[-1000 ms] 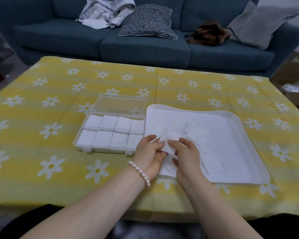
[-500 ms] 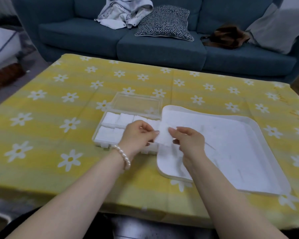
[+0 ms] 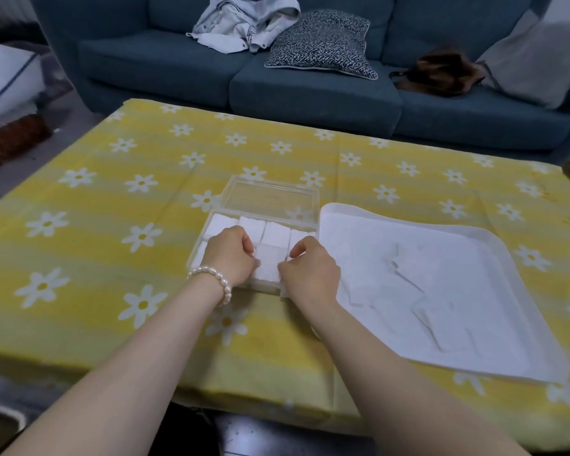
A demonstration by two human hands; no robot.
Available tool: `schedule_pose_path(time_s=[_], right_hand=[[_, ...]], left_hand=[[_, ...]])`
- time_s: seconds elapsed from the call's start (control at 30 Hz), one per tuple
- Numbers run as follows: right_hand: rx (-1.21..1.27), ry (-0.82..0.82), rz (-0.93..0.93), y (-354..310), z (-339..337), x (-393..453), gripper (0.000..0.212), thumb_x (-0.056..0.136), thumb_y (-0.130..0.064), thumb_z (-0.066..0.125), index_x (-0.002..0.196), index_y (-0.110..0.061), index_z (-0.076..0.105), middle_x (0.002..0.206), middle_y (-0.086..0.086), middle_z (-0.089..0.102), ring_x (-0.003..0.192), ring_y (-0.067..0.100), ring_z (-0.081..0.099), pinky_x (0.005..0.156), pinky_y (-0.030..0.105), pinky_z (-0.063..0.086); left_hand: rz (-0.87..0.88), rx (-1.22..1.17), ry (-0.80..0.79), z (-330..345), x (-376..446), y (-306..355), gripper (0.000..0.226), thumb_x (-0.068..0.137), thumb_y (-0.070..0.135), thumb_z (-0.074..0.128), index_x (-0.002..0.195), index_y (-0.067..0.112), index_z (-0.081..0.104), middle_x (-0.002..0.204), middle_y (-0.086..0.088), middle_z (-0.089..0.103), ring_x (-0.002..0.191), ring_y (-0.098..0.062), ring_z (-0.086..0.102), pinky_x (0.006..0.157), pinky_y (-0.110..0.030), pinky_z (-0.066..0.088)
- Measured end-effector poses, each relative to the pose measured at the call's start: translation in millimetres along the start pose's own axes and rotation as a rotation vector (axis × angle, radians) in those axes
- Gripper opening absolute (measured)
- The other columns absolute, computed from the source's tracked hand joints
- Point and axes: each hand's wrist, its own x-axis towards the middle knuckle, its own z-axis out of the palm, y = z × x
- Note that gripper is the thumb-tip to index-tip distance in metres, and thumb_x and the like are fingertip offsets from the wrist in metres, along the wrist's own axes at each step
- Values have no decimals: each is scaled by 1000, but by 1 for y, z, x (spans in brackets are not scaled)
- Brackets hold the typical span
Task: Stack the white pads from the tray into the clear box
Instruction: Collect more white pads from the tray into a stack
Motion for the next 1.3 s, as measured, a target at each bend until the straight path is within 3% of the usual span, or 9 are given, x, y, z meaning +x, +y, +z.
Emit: schedule_pose_path(time_s=[0.27,0.33,0.47,0.6,0.77,0.87,1.0,1.17,1.3], right_hand=[[-231,14,-102,3,9,1,19,77,-7,50,87,-22,43,81,0,60,89,26,55,75,33,28],[-278,14,-137,5,11,1,20,79,-9,52,87,-24,41,78,0,55,92,26,53,74,33,27],[-97,23,-182,12,7,-1,15,77,-11,56,89,-20,52,91,0,65,91,24,56,81,36,38],[52,147,-252,40,-21,-3,14,78,-7,58,89,-15,60,94,1,63,88,23,55,84,39,43],[-39,166,-80,98,-86,13,20,80,-2,56,92,-15,63,93,-2,61,81,15,53,69,23,35],[-149,50,46,129,-117,24,15,80,-11,66,94,-16,66,90,-1,62,90,20,59,69,22,35],[-234,-129,93,147,-133,21,42,74,-27,77,112,-18,61,109,3,56,96,16,53,78,25,38],[-281,-261,-4,150,-126,15,67,70,-31,80,129,-21,51,120,5,45,98,17,52,84,27,43],[-310,-362,-33,145,-124,18,62,76,-27,76,130,-21,48,112,5,47,101,21,51,86,28,41]], left_hand=[[113,190,23,10,-6,-2,19,80,10,68,77,16,50,88,-3,58,89,-23,58,69,-27,39],[207,245,51,11,-7,1,7,84,7,59,87,14,59,98,-5,56,96,-24,55,75,-28,40],[405,386,-21,16,-11,9,23,91,18,50,109,17,66,115,-4,55,110,-24,48,92,-31,38],[311,495,-161,20,-12,14,26,92,30,46,112,23,62,118,-7,51,108,-27,50,88,-34,42],[355,462,-59,26,-16,40,25,93,25,47,114,22,59,120,-4,50,112,-25,47,92,-32,37],[449,290,-70,40,-25,60,22,92,22,50,109,19,64,116,-3,54,112,-23,49,96,-33,38],[524,170,-215,68,-36,79,18,91,20,52,103,17,66,109,-2,54,103,-19,53,87,-25,40],[553,258,-387,104,-45,85,33,89,22,56,122,20,58,127,-1,48,118,-19,46,98,-28,38],[596,373,-399,115,-51,81,48,90,27,58,136,23,46,139,1,40,125,-22,35,101,-27,31]])
